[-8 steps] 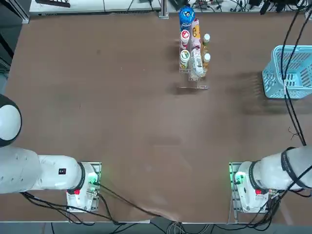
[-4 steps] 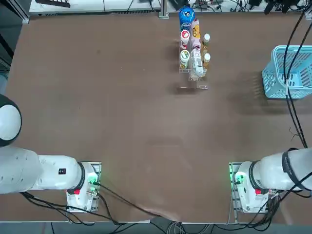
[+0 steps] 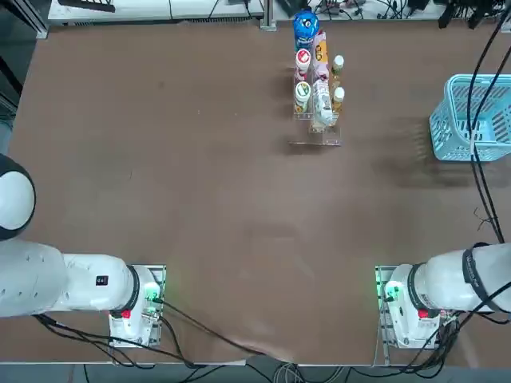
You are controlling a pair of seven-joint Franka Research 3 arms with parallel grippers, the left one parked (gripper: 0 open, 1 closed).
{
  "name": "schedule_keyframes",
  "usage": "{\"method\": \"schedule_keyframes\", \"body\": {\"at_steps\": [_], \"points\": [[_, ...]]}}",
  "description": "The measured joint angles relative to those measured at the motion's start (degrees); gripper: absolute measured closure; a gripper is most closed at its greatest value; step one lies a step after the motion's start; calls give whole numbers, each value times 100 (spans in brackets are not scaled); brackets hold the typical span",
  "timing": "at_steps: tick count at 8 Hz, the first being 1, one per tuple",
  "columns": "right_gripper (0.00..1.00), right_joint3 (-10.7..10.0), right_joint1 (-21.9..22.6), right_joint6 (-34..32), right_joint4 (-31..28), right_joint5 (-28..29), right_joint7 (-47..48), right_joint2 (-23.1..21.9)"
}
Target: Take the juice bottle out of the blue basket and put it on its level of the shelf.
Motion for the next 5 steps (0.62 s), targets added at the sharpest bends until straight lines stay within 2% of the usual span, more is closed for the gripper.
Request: {"method": "schedule_keyframes", "body": {"at_steps": [5], "points": [[0,15,-14,-81,-20,-52,860,1]]}}
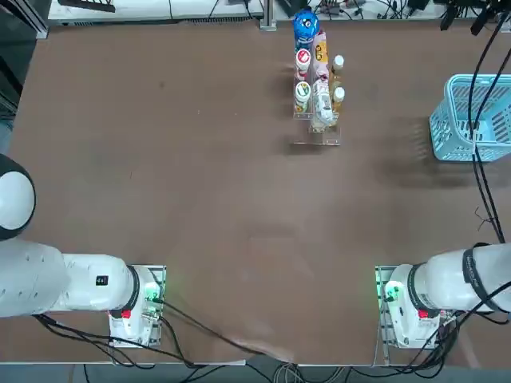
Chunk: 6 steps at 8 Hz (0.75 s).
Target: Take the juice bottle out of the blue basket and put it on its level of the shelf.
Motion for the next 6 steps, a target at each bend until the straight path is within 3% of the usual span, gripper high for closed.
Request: {"method": "schedule_keyframes", "body": {"at_steps": [6], "points": [[0,36,1,10,-1,-46,226,11]]}}
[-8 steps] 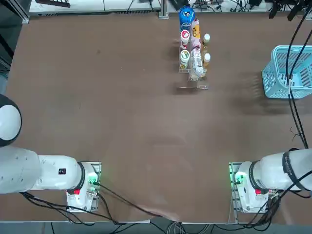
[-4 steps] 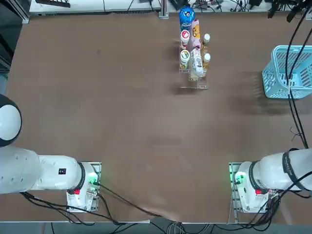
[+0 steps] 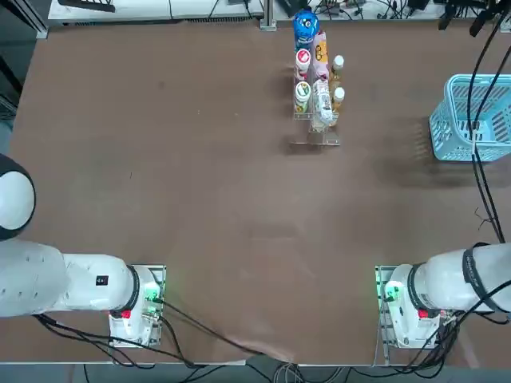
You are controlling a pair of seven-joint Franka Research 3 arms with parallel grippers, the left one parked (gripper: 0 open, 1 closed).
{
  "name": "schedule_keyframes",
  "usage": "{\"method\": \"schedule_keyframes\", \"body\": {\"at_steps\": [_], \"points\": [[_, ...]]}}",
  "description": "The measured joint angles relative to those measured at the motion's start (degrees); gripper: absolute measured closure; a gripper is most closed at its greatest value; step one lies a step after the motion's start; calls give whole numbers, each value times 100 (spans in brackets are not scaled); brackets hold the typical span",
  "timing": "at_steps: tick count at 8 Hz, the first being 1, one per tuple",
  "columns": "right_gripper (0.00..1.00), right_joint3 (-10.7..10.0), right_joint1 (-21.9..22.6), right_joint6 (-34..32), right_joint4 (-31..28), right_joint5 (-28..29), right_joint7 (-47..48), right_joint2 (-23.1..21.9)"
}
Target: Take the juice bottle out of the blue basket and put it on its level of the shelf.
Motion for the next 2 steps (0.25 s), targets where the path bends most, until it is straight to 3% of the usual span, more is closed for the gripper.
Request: {"method": "schedule_keyframes", "body": {"at_steps": [2], "points": [[0,0,0,7,0,-44,-261,0]]}}
